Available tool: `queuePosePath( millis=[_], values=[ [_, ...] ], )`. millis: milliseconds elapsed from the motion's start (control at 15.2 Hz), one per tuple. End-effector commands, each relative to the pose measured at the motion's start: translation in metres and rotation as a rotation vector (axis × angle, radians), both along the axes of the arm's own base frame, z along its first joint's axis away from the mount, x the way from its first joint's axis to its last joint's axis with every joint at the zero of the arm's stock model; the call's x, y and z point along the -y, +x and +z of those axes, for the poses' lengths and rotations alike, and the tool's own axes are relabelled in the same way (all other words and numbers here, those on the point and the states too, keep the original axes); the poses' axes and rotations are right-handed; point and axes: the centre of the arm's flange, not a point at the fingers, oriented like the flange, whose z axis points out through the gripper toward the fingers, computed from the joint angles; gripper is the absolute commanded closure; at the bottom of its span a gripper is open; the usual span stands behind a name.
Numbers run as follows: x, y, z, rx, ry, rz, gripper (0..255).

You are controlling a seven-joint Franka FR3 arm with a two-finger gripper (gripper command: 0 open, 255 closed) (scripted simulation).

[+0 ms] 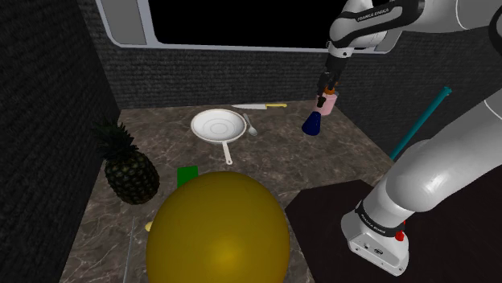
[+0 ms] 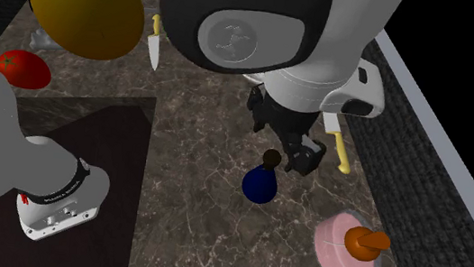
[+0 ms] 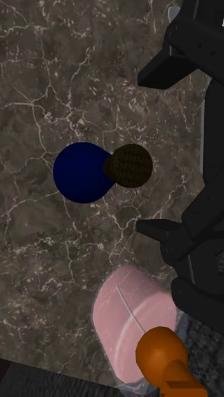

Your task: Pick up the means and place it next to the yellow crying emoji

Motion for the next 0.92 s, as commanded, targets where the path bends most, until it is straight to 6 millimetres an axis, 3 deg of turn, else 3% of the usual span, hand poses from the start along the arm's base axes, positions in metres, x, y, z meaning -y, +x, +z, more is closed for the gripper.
queuePosePath(
  millis=[0, 396, 858],
  values=[
    [0.005, 0.001, -0.009, 0.001, -0.002, 0.002, 0],
    [0.005, 0.0, -0.038, 0.001, -0.002, 0.002, 0],
    [0.005, 0.001, -0.038, 0.001, -0.002, 0.002, 0]
  ],
)
